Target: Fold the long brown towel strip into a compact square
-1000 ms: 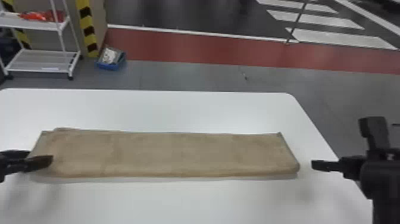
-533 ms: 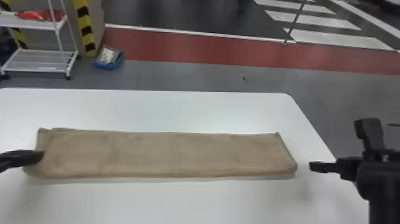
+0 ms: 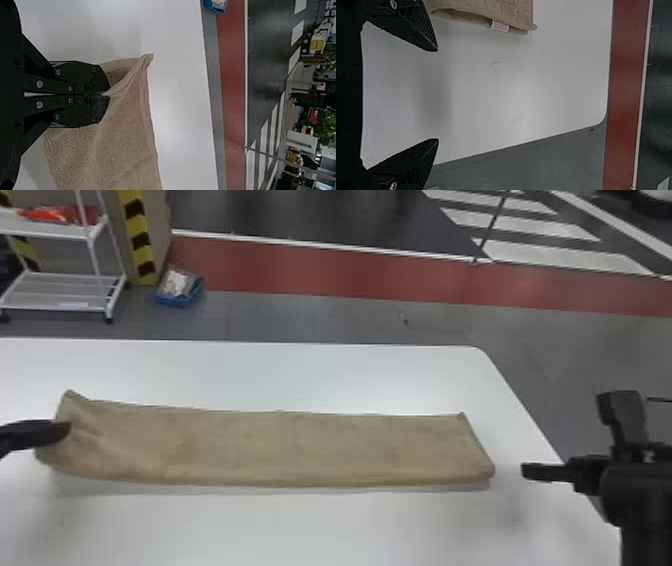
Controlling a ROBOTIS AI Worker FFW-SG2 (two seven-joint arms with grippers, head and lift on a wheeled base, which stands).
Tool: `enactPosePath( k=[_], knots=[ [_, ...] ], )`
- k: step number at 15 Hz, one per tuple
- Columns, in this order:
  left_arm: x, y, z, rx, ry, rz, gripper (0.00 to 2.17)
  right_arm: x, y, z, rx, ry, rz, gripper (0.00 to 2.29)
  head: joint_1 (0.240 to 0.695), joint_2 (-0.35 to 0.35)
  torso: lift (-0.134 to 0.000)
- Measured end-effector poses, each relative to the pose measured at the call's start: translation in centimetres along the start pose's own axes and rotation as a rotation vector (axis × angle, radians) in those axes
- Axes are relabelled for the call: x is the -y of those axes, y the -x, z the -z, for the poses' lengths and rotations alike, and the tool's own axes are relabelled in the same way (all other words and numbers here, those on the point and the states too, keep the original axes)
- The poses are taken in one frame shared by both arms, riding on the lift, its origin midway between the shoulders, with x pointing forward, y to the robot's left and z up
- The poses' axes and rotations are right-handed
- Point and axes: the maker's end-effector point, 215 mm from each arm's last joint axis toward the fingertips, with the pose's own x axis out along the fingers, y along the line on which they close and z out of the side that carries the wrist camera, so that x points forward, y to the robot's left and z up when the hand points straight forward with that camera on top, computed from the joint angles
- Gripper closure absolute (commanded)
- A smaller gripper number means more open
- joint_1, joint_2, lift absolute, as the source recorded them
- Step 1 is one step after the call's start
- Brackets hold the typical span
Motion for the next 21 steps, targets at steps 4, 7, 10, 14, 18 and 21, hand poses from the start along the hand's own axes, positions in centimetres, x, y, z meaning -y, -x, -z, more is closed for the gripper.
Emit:
enactPosePath(
  k=[4,7,10,14,18,21],
  knots=[
    [0.4,-0.3,-1.3,0.046,0.002,0.002,1.74,0.2,0.0,0.1,-0.002,-0.002,0.001,0.07,0.695,-0.238,-0.125],
    [0.2,-1.7,-0.4,-0.002,-0.019,-0.029,1.74,0.2,-0.1,0.1,-0.002,-0.005,0.001,0.07,0.695,-0.239,-0.125],
    [0.2,-1.3,-0.9,0.005,-0.027,-0.022,1.74,0.5,-0.1,0.1,-0.001,-0.003,0.004,0.07,0.695,-0.243,-0.125],
    [-0.2,0.7,-4.0,0.139,-0.028,-0.009,1.74,0.7,-0.4,0.3,-0.006,0.004,0.005,0.07,0.695,-0.236,-0.125],
    [-1.9,-1.8,-0.7,0.032,-0.086,-0.079,0.80,0.4,-0.6,0.6,-0.009,0.003,0.000,0.07,0.695,-0.220,-0.125],
    [-2.3,-2.4,-0.1,0.000,-0.113,-0.107,0.26,0.4,-0.5,0.6,-0.010,0.002,0.002,0.07,0.695,-0.217,-0.125]
  ],
)
